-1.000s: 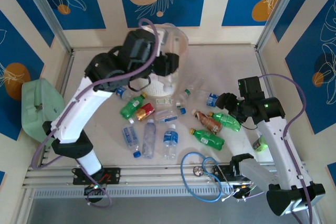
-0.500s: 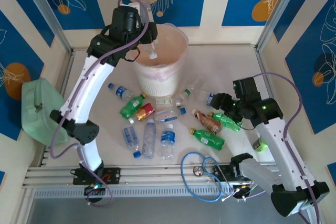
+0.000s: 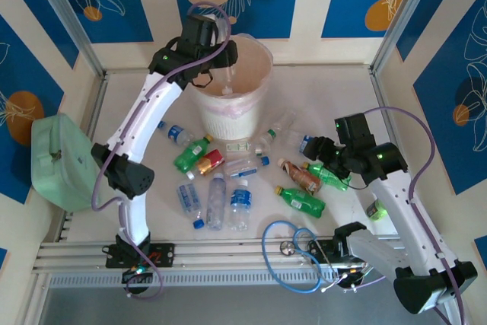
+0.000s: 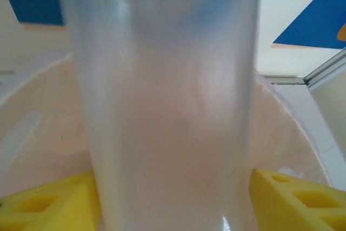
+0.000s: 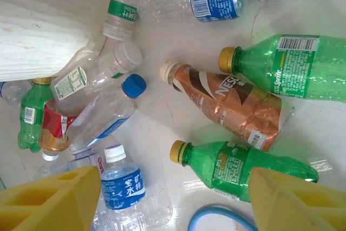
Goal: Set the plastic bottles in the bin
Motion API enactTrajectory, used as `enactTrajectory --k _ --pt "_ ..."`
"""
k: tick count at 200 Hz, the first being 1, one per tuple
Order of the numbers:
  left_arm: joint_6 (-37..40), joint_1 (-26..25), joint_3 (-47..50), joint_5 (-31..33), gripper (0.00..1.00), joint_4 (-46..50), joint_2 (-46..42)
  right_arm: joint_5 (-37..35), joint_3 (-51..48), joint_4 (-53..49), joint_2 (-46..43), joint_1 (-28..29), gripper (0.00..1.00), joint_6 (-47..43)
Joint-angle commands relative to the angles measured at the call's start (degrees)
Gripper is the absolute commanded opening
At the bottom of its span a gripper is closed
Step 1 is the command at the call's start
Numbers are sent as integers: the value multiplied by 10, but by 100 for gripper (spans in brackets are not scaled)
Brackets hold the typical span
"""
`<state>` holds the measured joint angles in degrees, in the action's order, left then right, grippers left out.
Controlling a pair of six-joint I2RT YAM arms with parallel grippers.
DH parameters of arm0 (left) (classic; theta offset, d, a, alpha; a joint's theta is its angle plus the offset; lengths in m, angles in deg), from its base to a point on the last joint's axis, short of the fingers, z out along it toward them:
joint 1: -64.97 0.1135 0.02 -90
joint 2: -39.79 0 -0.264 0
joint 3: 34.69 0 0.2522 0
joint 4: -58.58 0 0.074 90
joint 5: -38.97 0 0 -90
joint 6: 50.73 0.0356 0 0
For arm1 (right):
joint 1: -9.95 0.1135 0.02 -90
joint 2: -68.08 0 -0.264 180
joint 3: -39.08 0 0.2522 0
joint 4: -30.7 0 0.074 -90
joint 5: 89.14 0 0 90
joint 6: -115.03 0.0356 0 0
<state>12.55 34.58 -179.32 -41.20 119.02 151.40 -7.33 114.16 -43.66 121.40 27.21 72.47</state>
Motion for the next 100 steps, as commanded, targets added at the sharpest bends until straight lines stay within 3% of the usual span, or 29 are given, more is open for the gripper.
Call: enactTrajectory --k 1,29,63,100 --pt "-8 0 29 -11 78 -19 -25 -4 1 1 -4 3 73 8" --pt "-6 0 26 -11 86 -18 -33 -3 0 2 -6 5 73 10" --pt "6 0 -3 7 88 8 -57 -2 4 3 -8 5 74 7" --pt "6 0 36 69 89 37 -157 0 7 11 -9 11 74 4"
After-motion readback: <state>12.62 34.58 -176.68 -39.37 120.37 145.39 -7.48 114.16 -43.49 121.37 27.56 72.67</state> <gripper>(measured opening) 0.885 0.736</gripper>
